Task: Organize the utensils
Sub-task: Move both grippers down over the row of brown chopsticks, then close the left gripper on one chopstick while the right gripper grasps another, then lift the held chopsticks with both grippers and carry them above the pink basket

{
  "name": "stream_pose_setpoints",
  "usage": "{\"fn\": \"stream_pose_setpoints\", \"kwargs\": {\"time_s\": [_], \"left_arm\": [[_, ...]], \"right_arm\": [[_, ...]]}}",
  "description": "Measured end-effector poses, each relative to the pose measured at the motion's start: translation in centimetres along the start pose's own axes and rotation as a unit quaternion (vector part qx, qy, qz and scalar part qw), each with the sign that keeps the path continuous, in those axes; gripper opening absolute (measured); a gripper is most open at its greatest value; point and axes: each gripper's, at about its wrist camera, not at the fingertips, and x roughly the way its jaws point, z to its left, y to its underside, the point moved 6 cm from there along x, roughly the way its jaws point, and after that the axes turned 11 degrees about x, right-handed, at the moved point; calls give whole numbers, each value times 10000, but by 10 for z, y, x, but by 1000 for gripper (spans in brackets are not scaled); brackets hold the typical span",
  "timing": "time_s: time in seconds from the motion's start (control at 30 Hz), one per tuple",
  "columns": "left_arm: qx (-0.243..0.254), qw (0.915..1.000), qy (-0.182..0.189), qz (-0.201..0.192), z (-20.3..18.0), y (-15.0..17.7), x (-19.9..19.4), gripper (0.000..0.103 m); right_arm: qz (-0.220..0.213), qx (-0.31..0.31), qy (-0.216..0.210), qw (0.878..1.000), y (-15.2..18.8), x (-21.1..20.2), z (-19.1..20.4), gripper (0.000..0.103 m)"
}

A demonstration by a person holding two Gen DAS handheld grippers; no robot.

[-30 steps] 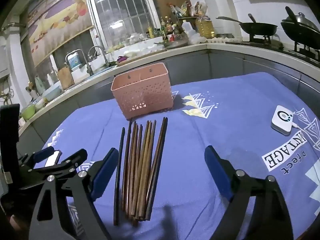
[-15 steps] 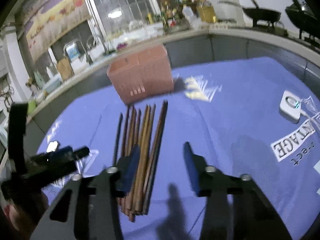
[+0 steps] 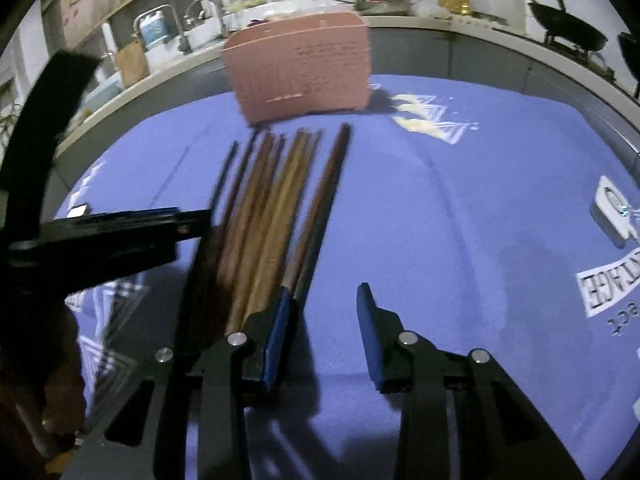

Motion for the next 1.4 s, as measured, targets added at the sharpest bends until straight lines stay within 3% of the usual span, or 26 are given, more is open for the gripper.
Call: {"fn": "stream_pose_setpoints", "kwargs": {"time_s": [0.27, 0.33, 0.4, 0.47, 0.67, 0.8, 0.93, 1.0, 1.03, 1.07, 1.13, 1.23, 1.4], "left_arm": [[114, 9998, -162, 67, 2, -3, 4, 32], [214, 9994, -276, 44, 2, -7, 6, 24], [254, 9995, -163, 18, 4, -7, 5, 11], [292, 9995, -90, 21, 9, -2, 3, 9], [374, 9989, 197, 201, 26, 16, -7, 6], [432, 9988, 63, 230, 33, -1, 3, 7], [567, 9982, -94, 173, 38, -30, 19, 16], [543, 9984, -78, 97, 41, -44, 28, 16], [498, 9987, -66, 59, 43, -51, 31, 9], [476, 9988, -30, 56, 45, -54, 33, 6], [408, 9991, 50, 118, 46, -58, 34, 5], [362, 9984, 270, -332, 49, -69, 4, 5], [305, 9894, 499, -1326, 60, -87, -79, 5]], "right_arm": [[-38, 99, -128, 9999, -16, -3, -4, 35], [7, -10, -41, 10000, -20, 3, -4, 35], [52, -161, 34, 9999, -17, 6, -7, 27], [71, -211, 114, 9997, -17, 4, -13, 15], [276, -159, 82, 9995, -10, -7, -34, 14], [491, -417, 116, 9979, -32, 9, -25, 15], [655, -851, 241, 9939, -74, 45, -5, 16], [773, -911, 106, 9928, -91, 61, 4, 16], [822, -873, 17, 9928, -97, 67, 6, 15], [860, -872, -24, 9925, -104, 73, 9, 8], [976, -765, -136, 9922, -110, 78, 10, 5], [663, -673, -435, 9946, -118, 55, 12, 5], [-588, -712, -920, 9915, -137, -31, 17, 5]]}}
